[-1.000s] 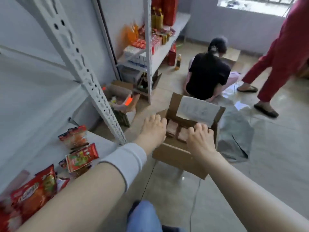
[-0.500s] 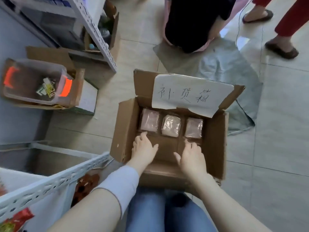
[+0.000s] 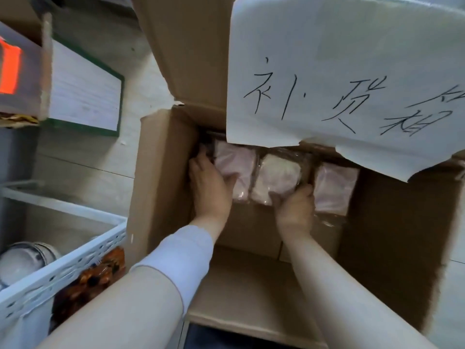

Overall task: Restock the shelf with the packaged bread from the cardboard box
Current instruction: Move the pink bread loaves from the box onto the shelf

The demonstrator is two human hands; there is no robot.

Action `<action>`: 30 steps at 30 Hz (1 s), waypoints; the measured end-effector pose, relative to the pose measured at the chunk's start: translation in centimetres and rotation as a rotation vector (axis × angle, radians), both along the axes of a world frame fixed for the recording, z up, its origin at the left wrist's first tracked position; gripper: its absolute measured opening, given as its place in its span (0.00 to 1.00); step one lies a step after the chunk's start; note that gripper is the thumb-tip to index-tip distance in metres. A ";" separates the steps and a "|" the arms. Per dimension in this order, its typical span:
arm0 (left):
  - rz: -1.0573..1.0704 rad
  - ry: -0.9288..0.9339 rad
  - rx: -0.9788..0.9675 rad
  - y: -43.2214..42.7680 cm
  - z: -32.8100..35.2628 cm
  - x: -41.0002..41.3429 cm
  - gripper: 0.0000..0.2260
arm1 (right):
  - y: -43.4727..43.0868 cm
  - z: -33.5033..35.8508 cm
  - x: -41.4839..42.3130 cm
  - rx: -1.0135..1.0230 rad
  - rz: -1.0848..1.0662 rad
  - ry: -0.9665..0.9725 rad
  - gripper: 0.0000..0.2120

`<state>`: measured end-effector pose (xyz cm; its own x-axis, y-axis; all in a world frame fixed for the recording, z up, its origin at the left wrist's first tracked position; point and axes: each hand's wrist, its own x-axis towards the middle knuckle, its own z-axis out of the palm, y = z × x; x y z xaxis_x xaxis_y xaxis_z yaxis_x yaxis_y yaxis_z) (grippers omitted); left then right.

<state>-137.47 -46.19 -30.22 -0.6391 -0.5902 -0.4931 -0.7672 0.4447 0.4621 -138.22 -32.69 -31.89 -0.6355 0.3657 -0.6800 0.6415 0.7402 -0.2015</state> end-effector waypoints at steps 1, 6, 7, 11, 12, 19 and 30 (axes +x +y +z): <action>-0.006 -0.024 0.018 0.1 0.1 -0.1 0.37 | 0.4 0.2 0.0 -0.045 -0.069 -0.008 0.32; 0.015 -0.195 0.293 -0.1 2.4 1.1 0.27 | 4.1 4.2 0.9 -0.240 -0.233 -0.082 0.21; 0.011 -0.197 0.314 -0.2 3.4 1.8 0.26 | 4.9 5.6 1.5 -0.271 -0.255 -0.074 0.19; 0.034 0.023 0.353 -0.8 9.8 5.9 0.20 | 8.2 11.8 4.8 -0.371 -0.227 -0.004 0.15; 0.050 0.095 0.372 -1.0 11.9 7.1 0.18 | 8.7 13.6 5.6 -0.401 -0.211 0.028 0.16; 0.440 0.483 0.540 -2.3 30.8 18.0 0.15 | 8.1 29.3 11.7 -0.652 0.087 0.165 0.05; 0.619 1.162 0.263 -11.8 59.7 43.8 0.05 | -7.1 54.3 27.8 -1.084 0.608 0.087 0.11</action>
<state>-93.66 -57.98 29.44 -0.4262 -0.9046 0.0071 0.0845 -0.0320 0.9959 -110.47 -39.77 22.42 -0.5634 -0.7258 -0.3946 0.2073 0.3381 -0.9180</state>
